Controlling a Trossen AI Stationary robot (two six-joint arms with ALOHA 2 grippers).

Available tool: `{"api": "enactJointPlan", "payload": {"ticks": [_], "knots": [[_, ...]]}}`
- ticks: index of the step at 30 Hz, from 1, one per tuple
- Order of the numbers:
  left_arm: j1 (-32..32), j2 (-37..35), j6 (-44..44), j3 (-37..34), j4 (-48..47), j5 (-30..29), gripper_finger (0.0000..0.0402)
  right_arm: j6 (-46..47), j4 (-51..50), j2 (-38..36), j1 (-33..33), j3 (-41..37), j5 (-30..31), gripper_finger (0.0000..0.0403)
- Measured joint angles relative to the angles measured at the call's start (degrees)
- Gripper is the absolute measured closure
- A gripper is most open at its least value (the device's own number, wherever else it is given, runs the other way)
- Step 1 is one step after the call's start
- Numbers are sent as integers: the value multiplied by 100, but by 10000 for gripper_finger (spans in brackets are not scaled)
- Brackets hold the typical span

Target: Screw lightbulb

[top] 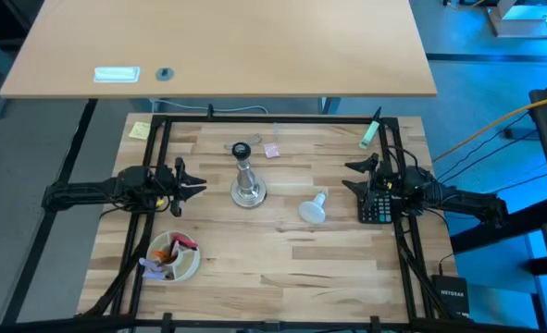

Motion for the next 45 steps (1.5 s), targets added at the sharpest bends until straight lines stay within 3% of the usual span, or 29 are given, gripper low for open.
{"api": "enactJointPlan", "payload": {"ticks": [6, 10, 14, 17, 24, 26, 30, 36, 41, 45], "knots": [[0, 2, 528, -2, 261, -9, 325, -1, -1, 1, 1, 0, -1, 81], [0, -2, -209, -2, 1142, -20, 325, -88, 4, 1, 0, 0, 13, 81], [0, -2, -672, -2, 1921, -20, 325, -1901, 55, 1, -1, 0, 624, 81], [0, 0, -966, -2, 2204, -15, 325, -2608, 66, 1, -1, 0, 810, 81], [-22, 7, -1101, 80, 2199, 6, 325, -2698, 60, 1, -1, 0, 628, 81], [-132, 159, -1381, 203, 2202, 67, 325, -2264, 38, 1, -1, 0, 385, 81], [-510, 1012, -1565, 745, 2187, 79, 333, -1455, -5, -1, 1, 70, -107, 81], [-1461, 3058, -1004, 2182, 1907, -118, 368, -1027, 32, -8, 1, 232, -305, 81], [-2279, 4590, -909, 3675, 601, -736, 399, -694, 28, -6, 1, 238, -305, 81], [-2806, 5660, -864, 4465, 402, -1328, 397, -417, -28, -2, 1, 243, -307, 81]]}}
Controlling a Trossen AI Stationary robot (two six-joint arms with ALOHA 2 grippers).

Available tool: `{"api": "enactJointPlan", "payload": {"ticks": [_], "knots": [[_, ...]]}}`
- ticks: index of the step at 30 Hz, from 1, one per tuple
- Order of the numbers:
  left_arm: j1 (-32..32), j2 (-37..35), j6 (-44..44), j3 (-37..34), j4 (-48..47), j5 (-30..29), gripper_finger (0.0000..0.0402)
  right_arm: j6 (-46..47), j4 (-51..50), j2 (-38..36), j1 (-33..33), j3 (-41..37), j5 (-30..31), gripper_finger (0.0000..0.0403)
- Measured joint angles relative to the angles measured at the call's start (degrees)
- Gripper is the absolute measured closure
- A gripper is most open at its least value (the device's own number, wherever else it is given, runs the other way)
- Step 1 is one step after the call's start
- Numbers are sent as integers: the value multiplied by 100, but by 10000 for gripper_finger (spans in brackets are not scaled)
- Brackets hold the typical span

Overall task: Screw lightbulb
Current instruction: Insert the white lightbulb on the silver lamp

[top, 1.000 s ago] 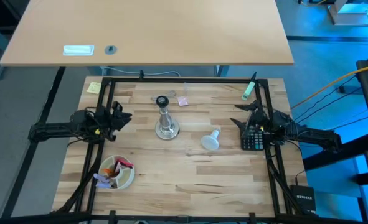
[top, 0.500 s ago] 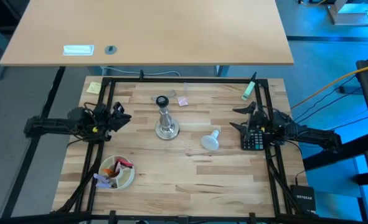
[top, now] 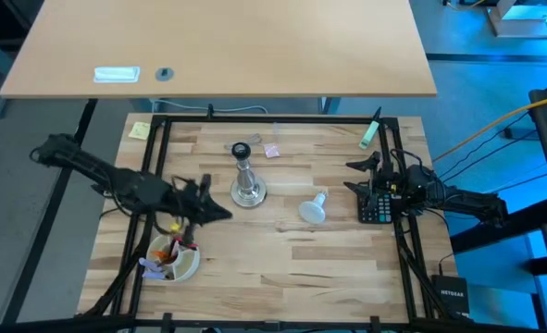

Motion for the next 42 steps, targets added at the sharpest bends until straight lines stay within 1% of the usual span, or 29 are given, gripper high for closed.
{"api": "enactJointPlan", "payload": {"ticks": [2, 4, 7, 10, 13, 17, 20, 23, 26, 28, 30, 36, 39, 42], "knots": [[-147, 451, 54, 251, 31, -24, 400, 154, -27, 3, 0, 0, -35, 81], [-218, 849, -76, 408, 98, -23, 400, 350, 14, 3, -2, 5, -90, 81], [-248, 1403, -478, 448, 587, -29, 392, 674, 23, 1, 0, 9, -256, 81], [-170, 1893, -659, 448, 1179, -26, 379, 854, 26, 1, 0, 9, -300, 81], [-51, 2147, -943, 449, 1457, -30, 356, 881, -66, 1, 0, 13, -304, 81], [54, 2372, -1026, 453, 1434, -35, 313, 740, -540, 69, 0, 5, -197, 81], [86, 2417, -1086, 453, 1424, -34, 285, 287, -489, 478, 0, -47, -166, 81], [161, 2507, -978, 453, 1458, -38, 266, -44, -272, 940, -1, -79, -52, 81], [319, 2865, -952, 531, 2040, -89, 255, -196, -49, 1353, -2, -72, 89, 81], [463, 3171, -779, 819, 2208, -97, 250, -205, 49, 1615, -2, -74, 158, 81], [610, 3547, -595, 1260, 2192, -97, 246, -209, 184, 1814, -2, -74, 164, 81], [1089, 4900, -204, 2974, 1188, -97, 244, -217, 404, 2017, 0, -74, 209, 81], [1319, 5495, -225, 3657, 777, -100, 244, -218, 407, 2018, -2, -74, 429, 81], [1544, 5989, -443, 4138, 519, -157, 248, -218, 413, 2018, -2, -74, 636, 81]]}}
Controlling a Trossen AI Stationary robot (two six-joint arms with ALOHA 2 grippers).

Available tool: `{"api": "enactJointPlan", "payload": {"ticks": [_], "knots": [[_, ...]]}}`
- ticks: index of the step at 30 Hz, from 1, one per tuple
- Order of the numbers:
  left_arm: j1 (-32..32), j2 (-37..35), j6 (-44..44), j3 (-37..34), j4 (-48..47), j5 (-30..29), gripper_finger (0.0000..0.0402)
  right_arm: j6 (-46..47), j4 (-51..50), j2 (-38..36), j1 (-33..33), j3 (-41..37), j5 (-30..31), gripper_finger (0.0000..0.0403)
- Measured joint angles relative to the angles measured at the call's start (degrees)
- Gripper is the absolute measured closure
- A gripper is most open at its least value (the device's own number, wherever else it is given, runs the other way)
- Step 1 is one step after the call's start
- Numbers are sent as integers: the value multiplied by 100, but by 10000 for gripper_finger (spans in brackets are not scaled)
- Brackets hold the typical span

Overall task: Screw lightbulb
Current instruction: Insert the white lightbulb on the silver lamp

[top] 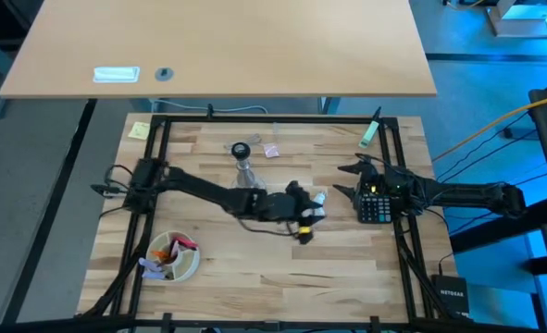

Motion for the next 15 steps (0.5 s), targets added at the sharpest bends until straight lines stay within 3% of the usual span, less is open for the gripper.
{"api": "enactJointPlan", "payload": {"ticks": [11, 15], "knots": [[659, 978, -557, 450, -280, -8, 274, 66, -90, 0, 0, 0, 129, 81], [754, 1040, -980, 457, -675, 382, 274, 68, -123, 0, 0, 0, 126, 81]]}}
